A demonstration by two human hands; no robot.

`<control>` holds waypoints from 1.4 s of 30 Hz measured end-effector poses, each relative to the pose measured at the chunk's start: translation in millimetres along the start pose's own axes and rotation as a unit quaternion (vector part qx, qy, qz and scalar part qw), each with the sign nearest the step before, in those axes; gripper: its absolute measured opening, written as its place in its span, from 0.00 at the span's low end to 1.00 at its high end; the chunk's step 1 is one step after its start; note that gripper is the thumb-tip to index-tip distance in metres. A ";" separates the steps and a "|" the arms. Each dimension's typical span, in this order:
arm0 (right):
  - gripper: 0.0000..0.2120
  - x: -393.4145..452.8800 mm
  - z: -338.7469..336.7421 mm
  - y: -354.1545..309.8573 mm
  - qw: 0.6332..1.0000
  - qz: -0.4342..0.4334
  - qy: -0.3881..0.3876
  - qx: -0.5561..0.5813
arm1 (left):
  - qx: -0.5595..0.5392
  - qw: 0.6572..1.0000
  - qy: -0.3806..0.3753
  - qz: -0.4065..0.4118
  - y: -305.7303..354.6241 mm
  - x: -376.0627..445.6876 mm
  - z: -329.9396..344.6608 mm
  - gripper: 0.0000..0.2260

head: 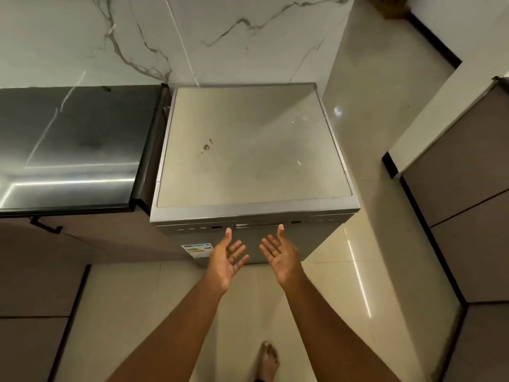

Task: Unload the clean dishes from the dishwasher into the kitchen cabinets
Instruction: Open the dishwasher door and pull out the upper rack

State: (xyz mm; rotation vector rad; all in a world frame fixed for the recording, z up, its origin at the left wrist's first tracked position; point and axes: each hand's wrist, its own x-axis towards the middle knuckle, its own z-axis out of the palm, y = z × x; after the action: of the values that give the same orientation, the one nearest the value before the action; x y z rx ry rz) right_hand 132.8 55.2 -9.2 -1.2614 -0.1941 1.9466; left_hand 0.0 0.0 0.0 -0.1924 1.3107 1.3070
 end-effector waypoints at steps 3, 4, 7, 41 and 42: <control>0.15 27.7 12.7 -4.0 0.995 0.031 0.021 0.095 | -0.048 0.999 0.010 -0.011 3.9 24.2 10.9 0.24; 0.13 34.6 17.2 -4.5 0.990 0.034 0.043 0.129 | -0.070 0.997 0.009 -0.016 4.4 27.4 12.5 0.23; 0.13 58.7 28.2 -8.1 0.976 0.026 0.065 0.207 | -0.134 0.991 0.010 -0.022 6.4 49.1 17.3 0.20; 0.42 84.8 41.8 25.5 0.977 0.006 -0.018 0.211 | -0.114 0.991 -0.032 0.065 -13.6 86.9 23.1 0.49; 0.40 83.3 36.2 27.1 0.979 -0.002 -0.034 0.201 | -0.114 0.991 -0.037 0.062 -15.5 87.7 20.0 0.48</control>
State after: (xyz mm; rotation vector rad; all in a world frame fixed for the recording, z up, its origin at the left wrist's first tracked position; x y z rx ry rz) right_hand 72.6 103.9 -63.8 -0.9276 0.1576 1.9069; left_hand -0.4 60.1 -68.7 -0.2212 1.1240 1.5554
